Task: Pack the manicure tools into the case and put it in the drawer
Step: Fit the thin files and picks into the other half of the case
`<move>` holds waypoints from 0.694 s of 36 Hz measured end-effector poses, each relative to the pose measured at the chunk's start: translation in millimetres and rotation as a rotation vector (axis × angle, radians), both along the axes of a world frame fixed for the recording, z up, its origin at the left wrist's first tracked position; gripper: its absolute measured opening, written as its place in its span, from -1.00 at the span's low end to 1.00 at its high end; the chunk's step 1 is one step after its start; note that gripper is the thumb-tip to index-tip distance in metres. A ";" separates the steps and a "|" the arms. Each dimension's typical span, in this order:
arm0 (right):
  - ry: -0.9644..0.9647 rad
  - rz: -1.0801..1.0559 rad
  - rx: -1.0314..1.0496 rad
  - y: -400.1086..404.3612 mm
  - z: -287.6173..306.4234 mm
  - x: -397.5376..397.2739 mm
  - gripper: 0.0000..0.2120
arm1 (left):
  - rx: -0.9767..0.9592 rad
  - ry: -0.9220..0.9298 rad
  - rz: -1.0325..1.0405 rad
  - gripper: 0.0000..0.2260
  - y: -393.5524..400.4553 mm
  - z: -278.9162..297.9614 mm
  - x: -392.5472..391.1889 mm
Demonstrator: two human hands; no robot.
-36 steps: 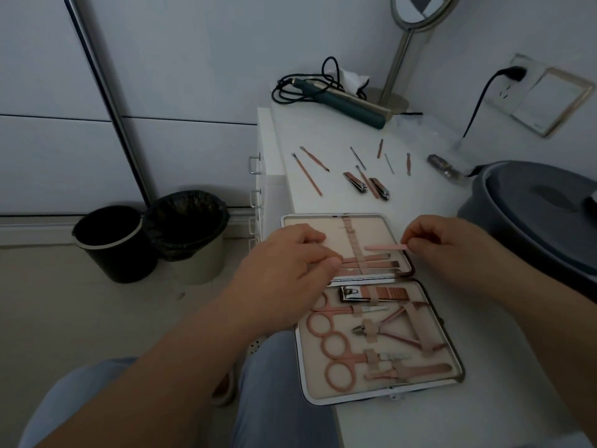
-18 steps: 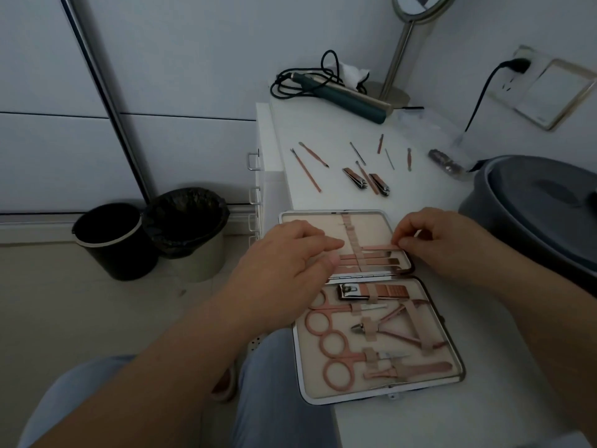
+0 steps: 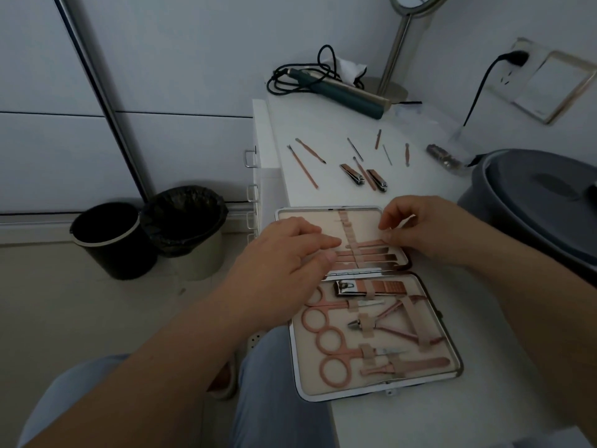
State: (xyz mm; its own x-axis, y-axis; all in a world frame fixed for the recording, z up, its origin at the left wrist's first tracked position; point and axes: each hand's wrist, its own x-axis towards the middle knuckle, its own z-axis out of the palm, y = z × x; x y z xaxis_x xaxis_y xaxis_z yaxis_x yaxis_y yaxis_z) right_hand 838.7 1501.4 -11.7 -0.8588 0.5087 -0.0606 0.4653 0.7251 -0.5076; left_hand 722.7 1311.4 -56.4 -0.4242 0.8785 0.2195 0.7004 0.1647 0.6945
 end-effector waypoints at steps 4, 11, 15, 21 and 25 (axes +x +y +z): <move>-0.023 0.012 0.063 -0.4 -0.1 -0.2 -0.83 | -0.012 0.013 0.001 -0.71 1.0 -0.7 0.0; -0.048 0.081 0.204 -0.6 5.6 14.6 -0.85 | -0.049 0.032 -0.014 -0.67 0.1 -1.5 -1.7; -0.102 0.084 0.206 -2.4 6.0 12.8 -0.85 | -0.045 0.035 -0.019 -0.68 0.6 -1.6 -1.4; -0.138 0.074 0.055 -4.2 5.8 2.5 -0.90 | -0.059 0.061 -0.018 -0.66 1.2 -1.8 -1.5; -0.125 0.080 0.066 -6.2 7.0 -4.4 -0.85 | -0.080 0.092 -0.017 -0.59 1.6 -1.5 -0.4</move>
